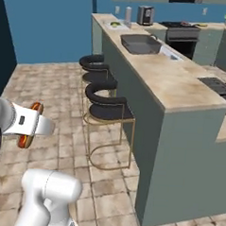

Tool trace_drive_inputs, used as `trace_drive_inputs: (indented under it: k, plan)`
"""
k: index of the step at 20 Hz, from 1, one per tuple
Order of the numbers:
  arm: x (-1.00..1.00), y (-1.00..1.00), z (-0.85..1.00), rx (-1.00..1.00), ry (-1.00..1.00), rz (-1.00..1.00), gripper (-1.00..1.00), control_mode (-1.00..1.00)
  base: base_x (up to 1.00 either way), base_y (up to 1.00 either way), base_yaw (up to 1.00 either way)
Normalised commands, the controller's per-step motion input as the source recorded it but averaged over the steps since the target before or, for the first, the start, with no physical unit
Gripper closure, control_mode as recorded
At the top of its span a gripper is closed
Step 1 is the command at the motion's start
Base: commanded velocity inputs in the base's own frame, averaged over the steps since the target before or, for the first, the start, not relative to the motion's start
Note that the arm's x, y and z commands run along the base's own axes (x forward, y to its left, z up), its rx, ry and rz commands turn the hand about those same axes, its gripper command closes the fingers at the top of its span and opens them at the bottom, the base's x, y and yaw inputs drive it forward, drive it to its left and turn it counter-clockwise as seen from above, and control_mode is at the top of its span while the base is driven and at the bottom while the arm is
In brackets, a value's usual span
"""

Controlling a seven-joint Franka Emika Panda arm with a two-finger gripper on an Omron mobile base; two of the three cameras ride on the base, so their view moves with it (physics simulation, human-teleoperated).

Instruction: Place the cold items (lemon and cucumber) from the fridge in one tupperware on the dining counter. Place the warm items (kebab skewer and hot dog) in the stove area in another tupperware.

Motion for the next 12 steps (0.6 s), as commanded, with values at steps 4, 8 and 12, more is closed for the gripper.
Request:
trace_drive_inputs:
  k: [4,8,12]
  plan:
    - [0.00,0.00,0.00,0.00,0.00,0.00,1.00,1.00,0.47,1.00,-0.58]
    - [0.00,0.00,0.00,0.00,0.00,0.00,1.00,1.00,0.47,1.00,-0.55]
    - [0.00,0.00,0.00,0.00,0.00,0.00,1.00,1.00,0.49,1.00,-0.52]
